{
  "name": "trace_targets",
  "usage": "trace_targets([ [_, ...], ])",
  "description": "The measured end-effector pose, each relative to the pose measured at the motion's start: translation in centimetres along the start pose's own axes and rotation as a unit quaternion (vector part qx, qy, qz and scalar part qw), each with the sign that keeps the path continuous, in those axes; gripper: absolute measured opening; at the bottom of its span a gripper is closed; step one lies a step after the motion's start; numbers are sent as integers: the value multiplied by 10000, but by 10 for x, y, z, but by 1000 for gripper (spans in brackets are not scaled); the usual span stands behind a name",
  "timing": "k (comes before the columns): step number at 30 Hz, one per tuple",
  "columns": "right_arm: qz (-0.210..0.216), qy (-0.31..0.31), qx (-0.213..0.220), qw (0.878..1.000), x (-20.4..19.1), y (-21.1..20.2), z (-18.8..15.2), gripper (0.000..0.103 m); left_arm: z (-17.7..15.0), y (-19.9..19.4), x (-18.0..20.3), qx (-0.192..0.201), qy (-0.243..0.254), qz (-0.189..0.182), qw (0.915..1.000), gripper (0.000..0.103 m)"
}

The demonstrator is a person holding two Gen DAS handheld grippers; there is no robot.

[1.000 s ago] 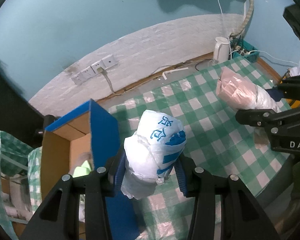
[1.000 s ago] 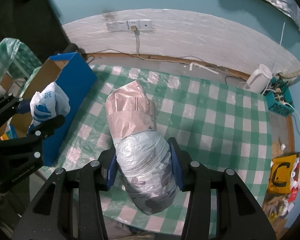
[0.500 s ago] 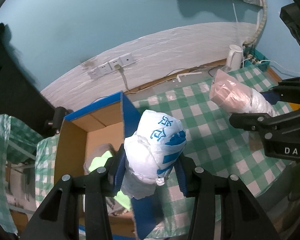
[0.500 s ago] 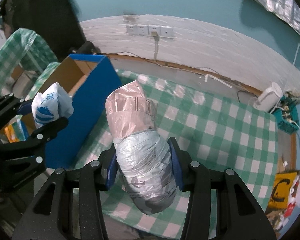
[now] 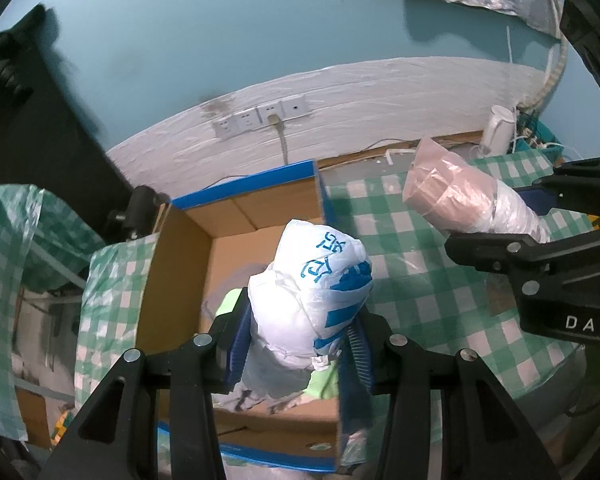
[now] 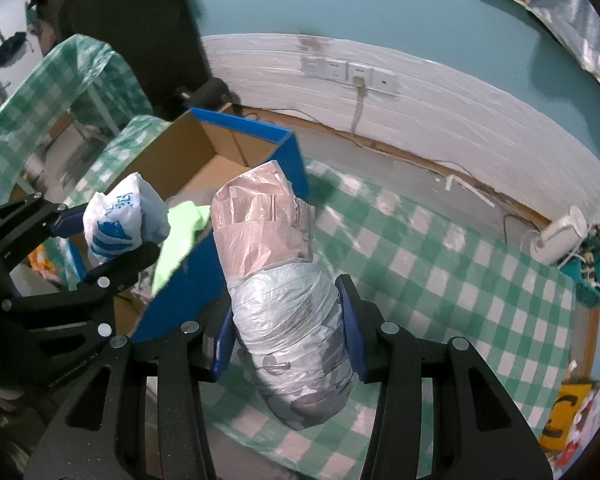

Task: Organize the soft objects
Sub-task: 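Carry the white-and-blue bundle with the left tool while the right tool carries the wrapped bundle to the box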

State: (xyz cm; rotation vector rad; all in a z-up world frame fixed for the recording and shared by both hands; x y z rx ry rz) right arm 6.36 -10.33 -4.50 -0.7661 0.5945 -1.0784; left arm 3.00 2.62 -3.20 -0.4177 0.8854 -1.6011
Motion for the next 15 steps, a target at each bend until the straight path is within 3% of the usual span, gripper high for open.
trace_targets([
  [15, 307, -385, -109, 9987, -61, 29, 26, 46, -21, 12, -68, -229, -596, 338, 9974, 45],
])
Point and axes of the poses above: each gripper's, at about its wrist camera, not at the fingertips, and y roughly the way its jaws point, x to its right, z to its top, the point moved 2 cm from there along y, roughly the way its jaws point, and after that the axes turned 6 degrees about x, right-handed, at the moved point
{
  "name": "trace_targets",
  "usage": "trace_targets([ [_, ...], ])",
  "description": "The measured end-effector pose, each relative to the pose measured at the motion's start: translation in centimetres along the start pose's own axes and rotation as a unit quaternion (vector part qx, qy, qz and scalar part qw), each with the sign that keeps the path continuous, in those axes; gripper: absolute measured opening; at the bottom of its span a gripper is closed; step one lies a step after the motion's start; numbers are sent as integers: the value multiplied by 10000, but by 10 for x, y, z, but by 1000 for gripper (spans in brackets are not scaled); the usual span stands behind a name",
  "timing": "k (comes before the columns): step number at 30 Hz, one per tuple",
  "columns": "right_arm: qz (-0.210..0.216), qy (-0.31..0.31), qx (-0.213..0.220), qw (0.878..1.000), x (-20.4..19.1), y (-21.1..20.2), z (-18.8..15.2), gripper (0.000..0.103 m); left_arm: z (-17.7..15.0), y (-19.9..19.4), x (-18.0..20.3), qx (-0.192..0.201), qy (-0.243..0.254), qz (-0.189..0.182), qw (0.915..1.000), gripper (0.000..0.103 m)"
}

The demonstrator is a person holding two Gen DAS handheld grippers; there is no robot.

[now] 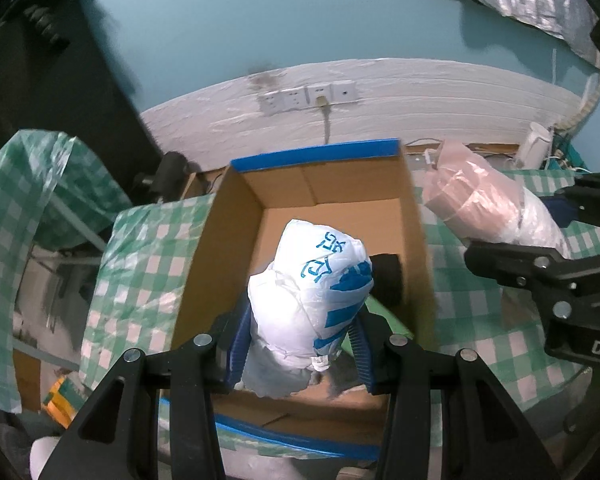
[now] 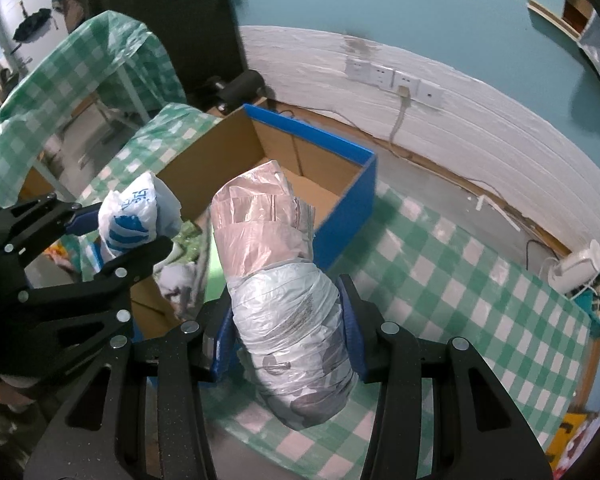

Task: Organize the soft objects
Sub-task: 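Carry the white-and-blue bundle with the left tool while the right tool carries the wrapped bundle to the box, then open the left tool over the box while the right tool releases the wrapped bundle inside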

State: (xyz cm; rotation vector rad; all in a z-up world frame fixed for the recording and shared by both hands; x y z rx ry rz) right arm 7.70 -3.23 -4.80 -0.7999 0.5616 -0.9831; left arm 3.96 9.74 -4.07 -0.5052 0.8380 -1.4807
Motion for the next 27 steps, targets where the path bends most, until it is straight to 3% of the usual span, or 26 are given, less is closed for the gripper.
trace_targets([
  [18, 274, -57, -263, 9993, -47, 49, 19, 46, -24, 30, -49, -448, -469, 209, 9977, 46],
  [27, 111, -73, -287, 9995, -54, 64, 23, 57, -34, 42, -58, -720, -688, 209, 9948, 49],
])
Point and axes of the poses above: each gripper's, at about its wrist camera, not at the fingertips, and y roughly the way its jaws point, x to its right, z to its top, the point moved 2 cm from there along y, roughly the way its jaws point, and after that the axes turned 6 degrees about x, right-handed, at the moved point
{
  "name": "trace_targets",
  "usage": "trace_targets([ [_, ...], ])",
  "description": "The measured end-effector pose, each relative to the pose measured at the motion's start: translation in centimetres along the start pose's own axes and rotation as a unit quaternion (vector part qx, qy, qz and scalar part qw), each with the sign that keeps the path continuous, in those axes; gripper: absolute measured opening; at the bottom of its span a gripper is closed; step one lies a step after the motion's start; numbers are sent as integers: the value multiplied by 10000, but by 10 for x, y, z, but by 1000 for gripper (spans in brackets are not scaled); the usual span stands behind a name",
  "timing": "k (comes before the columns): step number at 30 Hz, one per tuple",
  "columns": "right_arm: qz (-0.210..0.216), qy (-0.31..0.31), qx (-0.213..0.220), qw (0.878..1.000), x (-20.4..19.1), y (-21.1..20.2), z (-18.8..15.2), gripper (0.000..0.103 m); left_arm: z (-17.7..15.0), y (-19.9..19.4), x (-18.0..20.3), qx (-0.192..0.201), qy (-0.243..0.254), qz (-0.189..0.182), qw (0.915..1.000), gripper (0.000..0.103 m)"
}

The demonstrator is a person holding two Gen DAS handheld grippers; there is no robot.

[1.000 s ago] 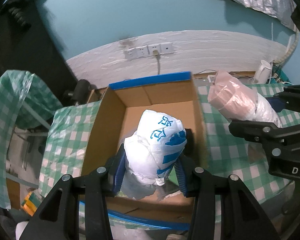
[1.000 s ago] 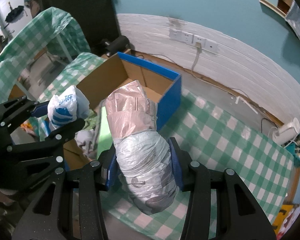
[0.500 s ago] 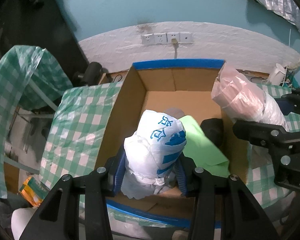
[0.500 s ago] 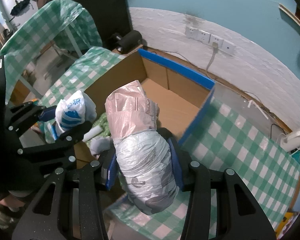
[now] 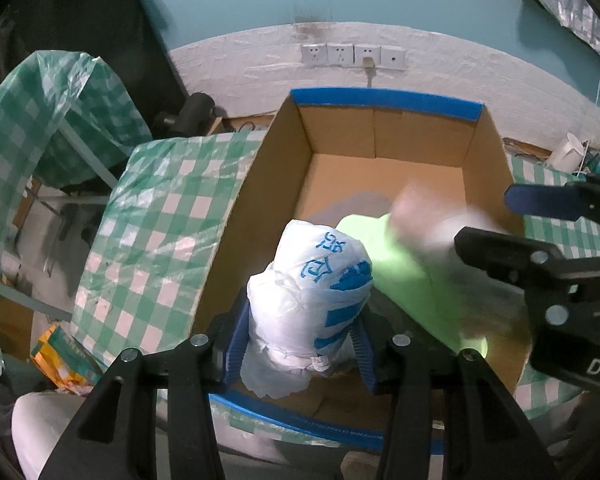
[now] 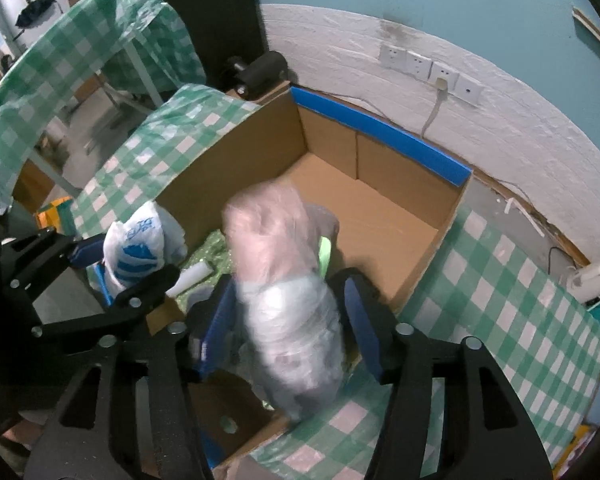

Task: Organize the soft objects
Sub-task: 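Open the left tool over the box while the right tool releases the wrapped bundle inside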

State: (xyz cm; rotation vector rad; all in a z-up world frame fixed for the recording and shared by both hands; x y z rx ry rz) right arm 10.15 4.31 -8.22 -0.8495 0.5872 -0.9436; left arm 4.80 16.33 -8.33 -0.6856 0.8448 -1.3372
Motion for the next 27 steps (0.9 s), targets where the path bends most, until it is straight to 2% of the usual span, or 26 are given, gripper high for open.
trace_targets([
  [1, -7, 0, -1, 10000, 0, 0, 0, 58, -1, 1, 1, -24, 28, 27, 10000, 50],
  [3, -17, 24, -4, 10000, 1, -1, 1, 58, -1, 0, 2, -23, 82, 81, 9999, 63],
  [8, -70, 134, 57, 9999, 9, -8, 1, 58, 1, -8, 6, 115, 216, 221, 9995, 77],
  [27, -184, 135, 498, 9985, 26, -71, -18, 58, 6, -64, 20, 550, 318, 86, 9979, 83],
])
Point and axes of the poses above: each gripper's, at about its wrist camera, not at the fingertips, and y roughly the way its jaws point, x to its right, z to its top, the point moved 2 cm from there along y, roughly the way its jaws point, and after that the axes turned 6 degrees about x, right-handed, at the moved point
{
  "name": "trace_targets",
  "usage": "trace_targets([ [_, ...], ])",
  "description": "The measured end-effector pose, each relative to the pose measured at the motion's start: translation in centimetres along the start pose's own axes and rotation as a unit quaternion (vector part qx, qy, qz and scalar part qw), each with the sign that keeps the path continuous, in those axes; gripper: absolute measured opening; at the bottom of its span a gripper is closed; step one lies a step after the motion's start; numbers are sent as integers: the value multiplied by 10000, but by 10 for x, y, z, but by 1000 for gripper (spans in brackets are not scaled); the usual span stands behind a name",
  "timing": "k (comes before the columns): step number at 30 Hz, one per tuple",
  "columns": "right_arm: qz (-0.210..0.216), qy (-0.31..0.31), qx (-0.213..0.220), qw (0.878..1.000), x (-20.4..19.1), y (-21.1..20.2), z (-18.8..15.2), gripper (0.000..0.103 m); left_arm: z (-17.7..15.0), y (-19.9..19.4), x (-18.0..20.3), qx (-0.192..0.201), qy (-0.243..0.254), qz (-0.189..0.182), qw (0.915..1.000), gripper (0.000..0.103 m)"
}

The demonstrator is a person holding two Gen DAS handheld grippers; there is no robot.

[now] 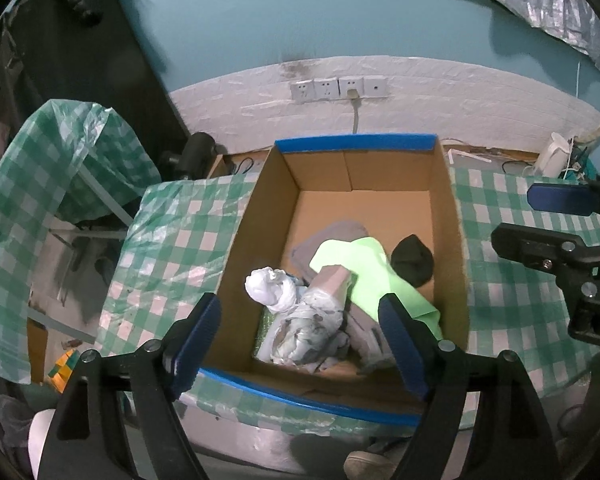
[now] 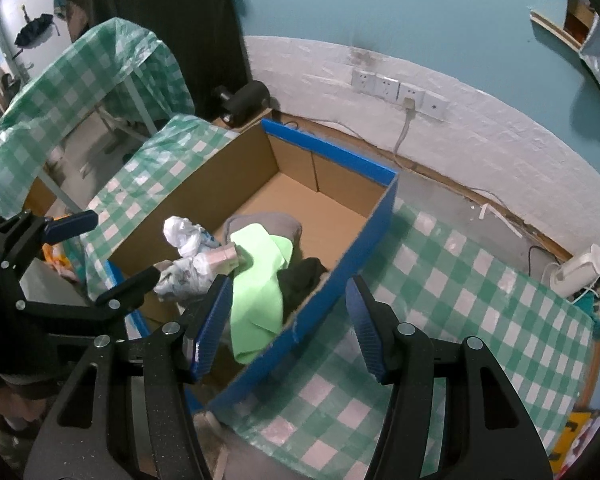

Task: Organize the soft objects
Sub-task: 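Open the left tool over the box while the right tool releases the wrapped bundle inside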

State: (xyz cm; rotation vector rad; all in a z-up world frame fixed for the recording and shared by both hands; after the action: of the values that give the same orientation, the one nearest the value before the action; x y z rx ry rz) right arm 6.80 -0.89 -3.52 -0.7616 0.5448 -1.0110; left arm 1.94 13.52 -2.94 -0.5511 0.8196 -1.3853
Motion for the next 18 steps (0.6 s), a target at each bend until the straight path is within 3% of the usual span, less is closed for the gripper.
trace_targets([
  [18, -16, 210, 428, 9989, 28, -50, -19, 59, -3, -46, 17, 418, -81, -13, 9991, 98],
])
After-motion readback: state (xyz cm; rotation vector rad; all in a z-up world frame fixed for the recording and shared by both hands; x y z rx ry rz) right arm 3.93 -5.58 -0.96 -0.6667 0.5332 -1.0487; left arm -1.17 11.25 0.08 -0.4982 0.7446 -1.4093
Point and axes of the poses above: each gripper's, at about its wrist camera, not at the fingertips, and y roughly the way its jaws point, x to its right, z to its top, the point moved 2 cm from there along y, roughly the way its jaws point, and after that the axes turned 6 degrees about x, right-handed, at the moved point
